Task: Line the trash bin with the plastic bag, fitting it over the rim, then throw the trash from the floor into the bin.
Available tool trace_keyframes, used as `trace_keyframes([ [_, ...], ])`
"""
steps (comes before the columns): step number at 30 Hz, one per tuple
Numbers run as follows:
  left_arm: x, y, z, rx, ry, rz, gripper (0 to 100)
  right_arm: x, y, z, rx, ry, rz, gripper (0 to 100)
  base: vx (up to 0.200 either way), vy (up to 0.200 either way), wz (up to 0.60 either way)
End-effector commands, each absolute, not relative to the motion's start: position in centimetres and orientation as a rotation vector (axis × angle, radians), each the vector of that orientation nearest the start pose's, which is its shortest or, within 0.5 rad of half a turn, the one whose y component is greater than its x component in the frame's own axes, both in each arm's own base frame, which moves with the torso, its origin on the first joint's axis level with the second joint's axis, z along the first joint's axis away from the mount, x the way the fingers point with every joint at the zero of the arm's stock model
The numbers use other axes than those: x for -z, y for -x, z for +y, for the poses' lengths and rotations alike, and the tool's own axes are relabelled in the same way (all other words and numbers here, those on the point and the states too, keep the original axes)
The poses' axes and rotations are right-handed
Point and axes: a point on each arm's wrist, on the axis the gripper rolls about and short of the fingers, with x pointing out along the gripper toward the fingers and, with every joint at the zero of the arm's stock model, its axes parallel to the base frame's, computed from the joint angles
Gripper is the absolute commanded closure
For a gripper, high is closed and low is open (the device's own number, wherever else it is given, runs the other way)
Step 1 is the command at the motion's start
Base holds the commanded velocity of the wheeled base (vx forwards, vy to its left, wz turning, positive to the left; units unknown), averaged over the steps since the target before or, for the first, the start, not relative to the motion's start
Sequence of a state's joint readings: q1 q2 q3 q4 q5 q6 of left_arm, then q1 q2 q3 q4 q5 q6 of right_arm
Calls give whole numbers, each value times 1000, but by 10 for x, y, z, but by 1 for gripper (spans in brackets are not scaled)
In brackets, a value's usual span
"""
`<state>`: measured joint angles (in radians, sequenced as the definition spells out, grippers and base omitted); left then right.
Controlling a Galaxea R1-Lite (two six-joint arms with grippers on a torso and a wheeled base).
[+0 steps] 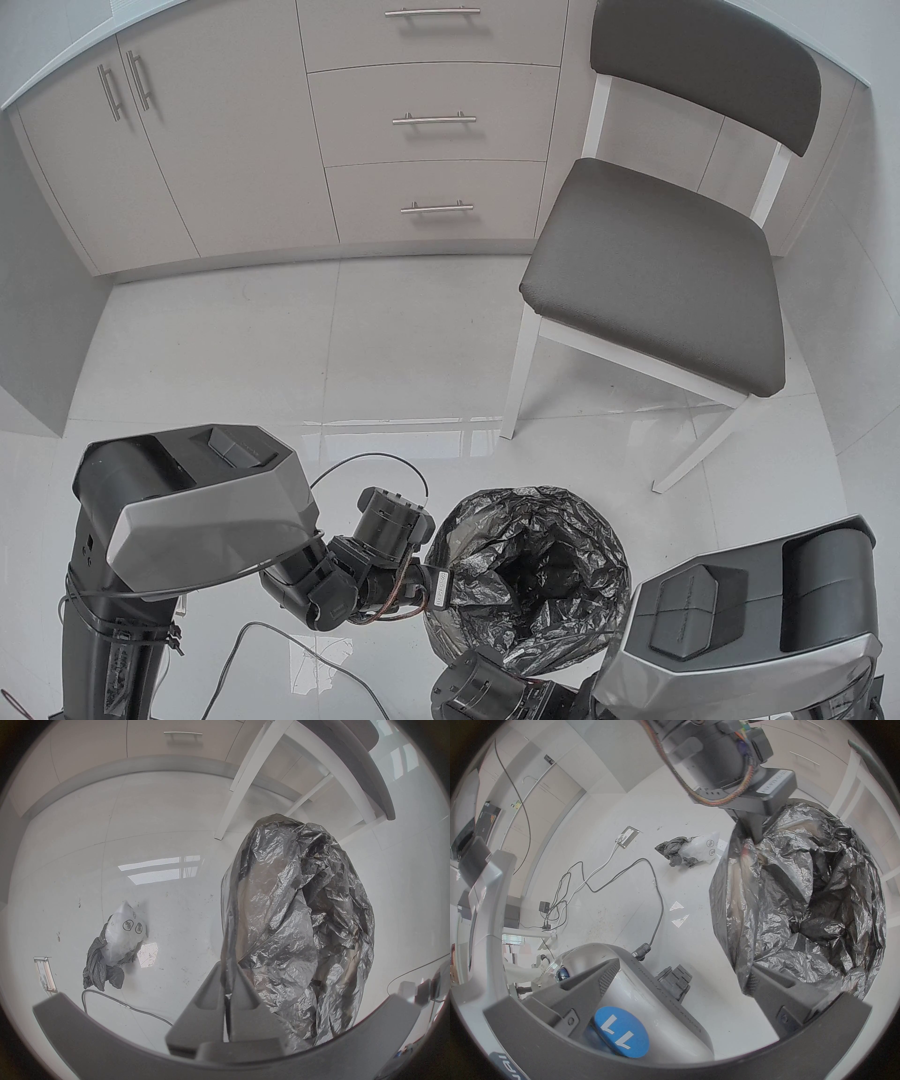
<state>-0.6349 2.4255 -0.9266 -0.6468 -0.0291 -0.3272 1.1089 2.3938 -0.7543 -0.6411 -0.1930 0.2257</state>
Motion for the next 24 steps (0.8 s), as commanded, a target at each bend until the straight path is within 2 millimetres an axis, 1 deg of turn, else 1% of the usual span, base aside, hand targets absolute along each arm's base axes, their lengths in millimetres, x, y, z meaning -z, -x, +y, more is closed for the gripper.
trace_keyframes([
  [1,50,-306,-227,479,38,918,100,64,-151,304,-746,434,902,0,0,0,0],
  [4,49,-307,-227,478,40,916,100,66,-150,303,-744,439,908,0,0,0,0],
  [7,50,-306,-227,478,37,919,100,67,-145,305,-758,450,912,0,0,0,0],
  [11,50,-307,-227,477,37,917,100,68,-146,305,-755,449,913,0,0,0,0],
  [15,50,-307,-227,477,37,917,100,66,-136,306,-779,464,911,0,0,0,0],
  [19,50,-306,-227,479,35,917,100,67,-136,307,-779,464,912,0,0,0,0],
  [24,52,-306,-227,475,31,919,100,68,-125,308,-794,470,923,0,0,0,0],
])
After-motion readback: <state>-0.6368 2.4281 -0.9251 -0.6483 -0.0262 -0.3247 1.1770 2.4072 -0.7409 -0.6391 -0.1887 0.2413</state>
